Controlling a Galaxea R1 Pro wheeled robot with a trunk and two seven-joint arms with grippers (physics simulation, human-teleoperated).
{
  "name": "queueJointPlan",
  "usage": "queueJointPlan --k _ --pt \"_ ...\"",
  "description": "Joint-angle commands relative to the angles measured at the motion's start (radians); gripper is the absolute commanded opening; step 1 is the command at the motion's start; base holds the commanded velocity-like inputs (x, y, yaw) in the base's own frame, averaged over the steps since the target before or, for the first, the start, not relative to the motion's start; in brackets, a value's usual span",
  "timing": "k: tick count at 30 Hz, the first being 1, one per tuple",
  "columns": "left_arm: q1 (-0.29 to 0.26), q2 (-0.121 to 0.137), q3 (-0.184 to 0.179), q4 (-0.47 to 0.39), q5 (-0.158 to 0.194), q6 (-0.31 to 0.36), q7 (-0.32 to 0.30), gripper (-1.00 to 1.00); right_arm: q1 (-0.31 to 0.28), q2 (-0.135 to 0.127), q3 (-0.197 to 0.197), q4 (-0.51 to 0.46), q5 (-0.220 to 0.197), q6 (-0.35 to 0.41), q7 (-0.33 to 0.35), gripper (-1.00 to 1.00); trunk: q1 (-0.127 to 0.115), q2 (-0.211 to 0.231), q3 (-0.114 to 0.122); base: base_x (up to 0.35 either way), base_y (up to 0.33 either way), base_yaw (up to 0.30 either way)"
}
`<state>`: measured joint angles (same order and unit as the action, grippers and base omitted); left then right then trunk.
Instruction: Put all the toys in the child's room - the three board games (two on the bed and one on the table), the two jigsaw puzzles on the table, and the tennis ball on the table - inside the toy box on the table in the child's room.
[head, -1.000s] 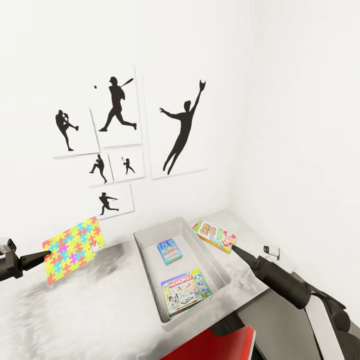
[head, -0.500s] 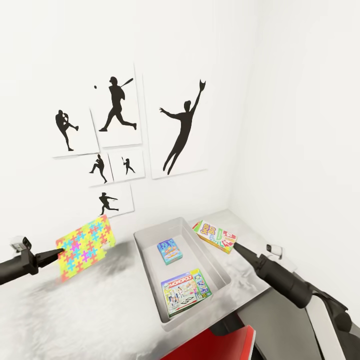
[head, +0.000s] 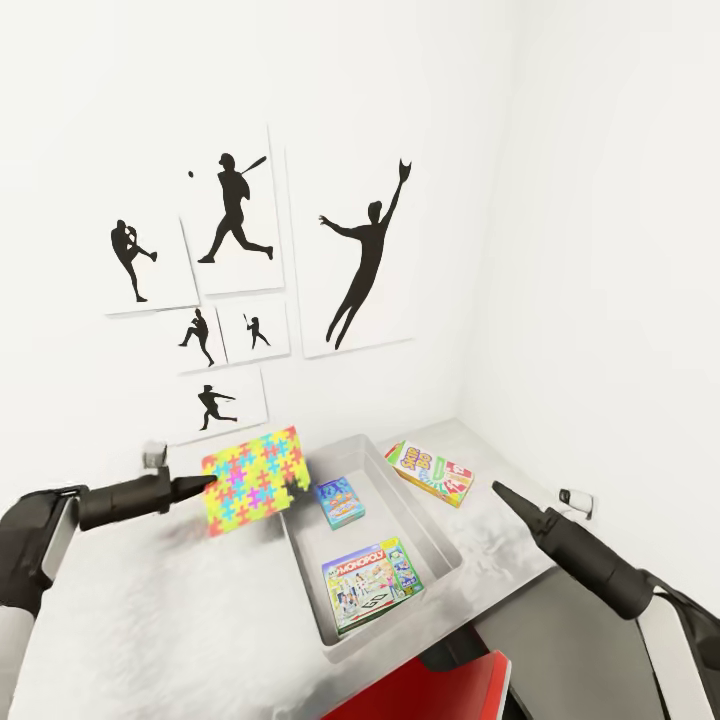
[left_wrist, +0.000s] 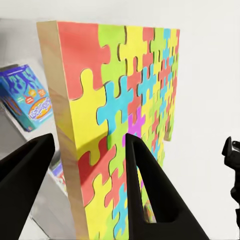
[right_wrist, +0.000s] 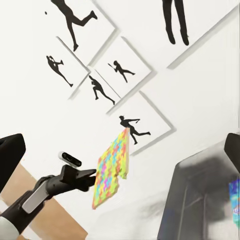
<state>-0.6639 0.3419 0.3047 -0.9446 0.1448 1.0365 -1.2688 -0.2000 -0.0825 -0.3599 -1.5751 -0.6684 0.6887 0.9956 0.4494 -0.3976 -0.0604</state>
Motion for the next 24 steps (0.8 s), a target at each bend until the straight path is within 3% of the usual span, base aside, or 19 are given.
queueJointPlan --k 1,3,5,12,24 --pt "-0.010 -0.013 -0.009 0.000 0.000 0.006 0.019 -1.00 -0.001 0.000 -0.006 0.001 -0.004 0.006 0.002 1.00 0.001 -0.002 -0.002 0.000 0.000 0.000" --pt "-0.031 -0.051 -0.037 0.006 0.000 0.006 0.094 -1.00 -0.001 0.000 -0.020 0.002 -0.004 0.006 0.006 1.00 0.001 -0.002 -0.002 0.000 0.000 0.000" --pt "-0.049 -0.106 -0.062 0.013 -0.001 0.005 0.200 -1.00 -0.001 0.000 -0.036 0.002 -0.004 0.006 0.009 1.00 0.001 -0.002 -0.002 0.000 0.000 0.000" --pt "-0.094 -0.221 -0.079 0.023 -0.002 0.007 0.411 -1.00 0.002 0.001 -0.053 0.003 -0.002 0.005 0.010 1.00 0.001 -0.002 -0.002 0.000 0.000 0.000" --pt "-0.104 -0.312 -0.082 0.045 -0.002 0.002 0.580 -1.00 0.010 0.000 -0.078 0.003 -0.003 0.007 0.011 1.00 0.001 -0.002 -0.005 0.000 0.000 0.000"
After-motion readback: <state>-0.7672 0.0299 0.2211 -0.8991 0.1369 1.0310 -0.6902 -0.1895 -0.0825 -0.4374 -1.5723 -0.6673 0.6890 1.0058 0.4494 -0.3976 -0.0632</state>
